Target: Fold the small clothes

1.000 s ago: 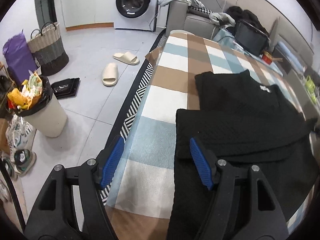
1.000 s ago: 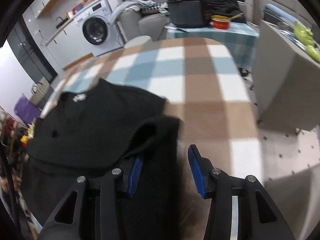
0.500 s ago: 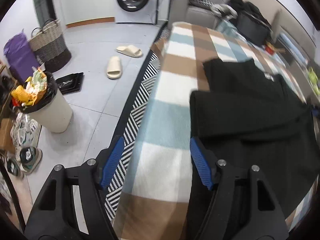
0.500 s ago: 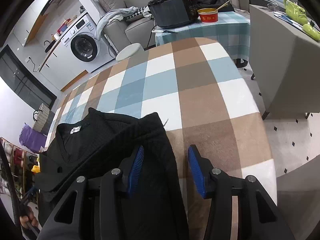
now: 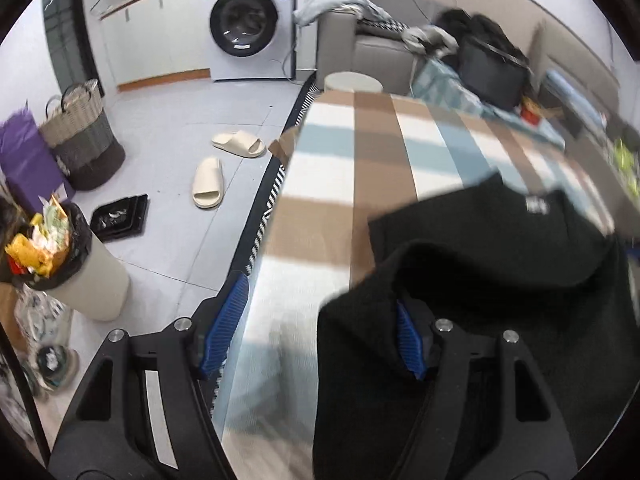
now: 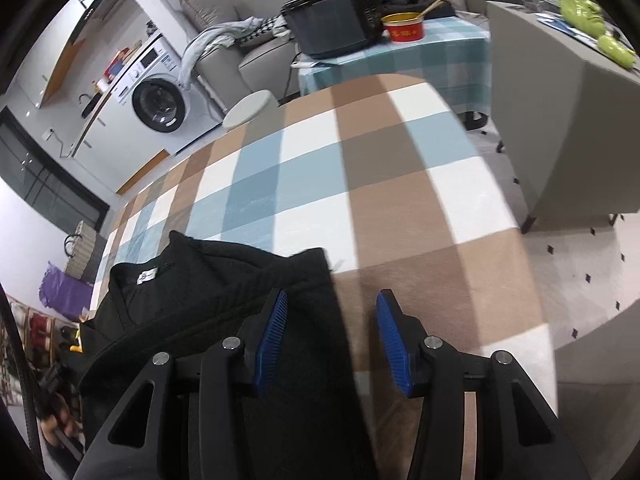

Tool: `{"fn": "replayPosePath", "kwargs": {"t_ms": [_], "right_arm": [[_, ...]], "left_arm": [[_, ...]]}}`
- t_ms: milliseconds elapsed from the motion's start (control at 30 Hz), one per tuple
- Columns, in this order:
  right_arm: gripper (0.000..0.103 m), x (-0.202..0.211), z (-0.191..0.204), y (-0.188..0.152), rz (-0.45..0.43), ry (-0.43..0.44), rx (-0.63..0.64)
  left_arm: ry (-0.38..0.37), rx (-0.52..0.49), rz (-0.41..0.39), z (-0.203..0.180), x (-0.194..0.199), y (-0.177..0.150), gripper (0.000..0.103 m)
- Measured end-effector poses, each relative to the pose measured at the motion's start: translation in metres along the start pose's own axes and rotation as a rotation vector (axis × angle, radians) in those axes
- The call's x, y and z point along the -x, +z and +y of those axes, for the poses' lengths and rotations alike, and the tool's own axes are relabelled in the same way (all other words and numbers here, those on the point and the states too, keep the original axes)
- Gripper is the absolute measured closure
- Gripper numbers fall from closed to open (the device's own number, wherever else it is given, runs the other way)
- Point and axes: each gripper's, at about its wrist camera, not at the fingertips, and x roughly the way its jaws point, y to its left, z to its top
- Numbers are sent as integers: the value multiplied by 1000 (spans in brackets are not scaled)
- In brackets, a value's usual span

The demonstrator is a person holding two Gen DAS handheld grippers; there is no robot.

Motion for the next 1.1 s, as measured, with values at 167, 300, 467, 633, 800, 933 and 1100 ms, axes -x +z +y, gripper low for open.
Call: {"fn": "replayPosePath", "kwargs": {"t_ms": [167, 300, 467, 633, 800, 933, 1100], "right_arm": [[53, -2, -11, -2, 13, -11, -22], [52, -7, -11, -1, 20, -15, -13], [51, -8, -11, 1, 16, -14, -8], [51, -7, -12, -2, 16, -12, -7], [51, -5, -12, -5, 15, -11, -9], [51, 2, -11, -9, 0, 3, 2], [51, 7, -4, -15, 8, 65, 60]], "left_arm": [[-28, 38, -46, 15, 16, 3, 37], [-36, 51, -50, 28, 31, -13, 33], [-59, 76, -56, 34, 43, -26, 33], [-108, 132, -105, 38, 60, -13, 30], [-84, 120, -159, 31, 63, 12, 30], [-95, 79, -153, 21, 56, 19, 29], [-124, 19, -47, 9, 24, 5, 28]]}}
